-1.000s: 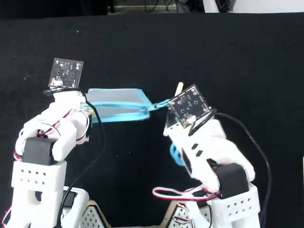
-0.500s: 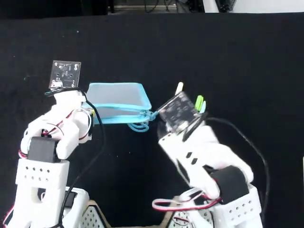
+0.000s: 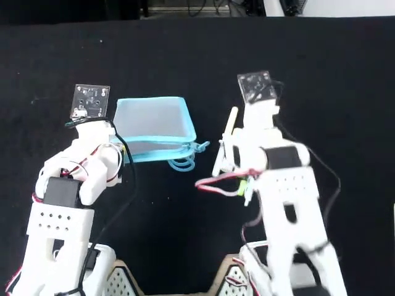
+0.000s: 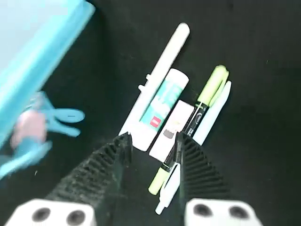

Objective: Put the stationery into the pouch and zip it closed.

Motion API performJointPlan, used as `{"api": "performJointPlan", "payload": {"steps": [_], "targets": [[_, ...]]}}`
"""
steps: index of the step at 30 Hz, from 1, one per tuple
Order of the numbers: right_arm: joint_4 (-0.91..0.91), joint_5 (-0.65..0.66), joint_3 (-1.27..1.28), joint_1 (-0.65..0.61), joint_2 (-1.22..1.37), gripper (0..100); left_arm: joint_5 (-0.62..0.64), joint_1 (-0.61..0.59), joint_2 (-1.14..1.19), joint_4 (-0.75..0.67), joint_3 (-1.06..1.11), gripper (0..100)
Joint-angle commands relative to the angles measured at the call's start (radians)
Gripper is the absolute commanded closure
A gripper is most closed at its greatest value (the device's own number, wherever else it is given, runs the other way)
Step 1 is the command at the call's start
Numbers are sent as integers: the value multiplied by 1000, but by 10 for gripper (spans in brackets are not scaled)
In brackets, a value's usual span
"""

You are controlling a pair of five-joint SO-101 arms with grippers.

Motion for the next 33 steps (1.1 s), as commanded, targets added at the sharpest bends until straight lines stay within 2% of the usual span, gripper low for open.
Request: {"api": "performJointPlan", "payload": {"steps": [1,10,30,33], "targets": [[-112,-54,-62,40,127,861,8,10,8,-6,-7,970],[-276,-130,-85,58,344,861,6,10,8,0,2,970],[-272,-150,-404,83,788,861,8,10,8,-3,16,970],[-227,-152,-444,84,828,861,11,10,8,-3,16,970]]}}
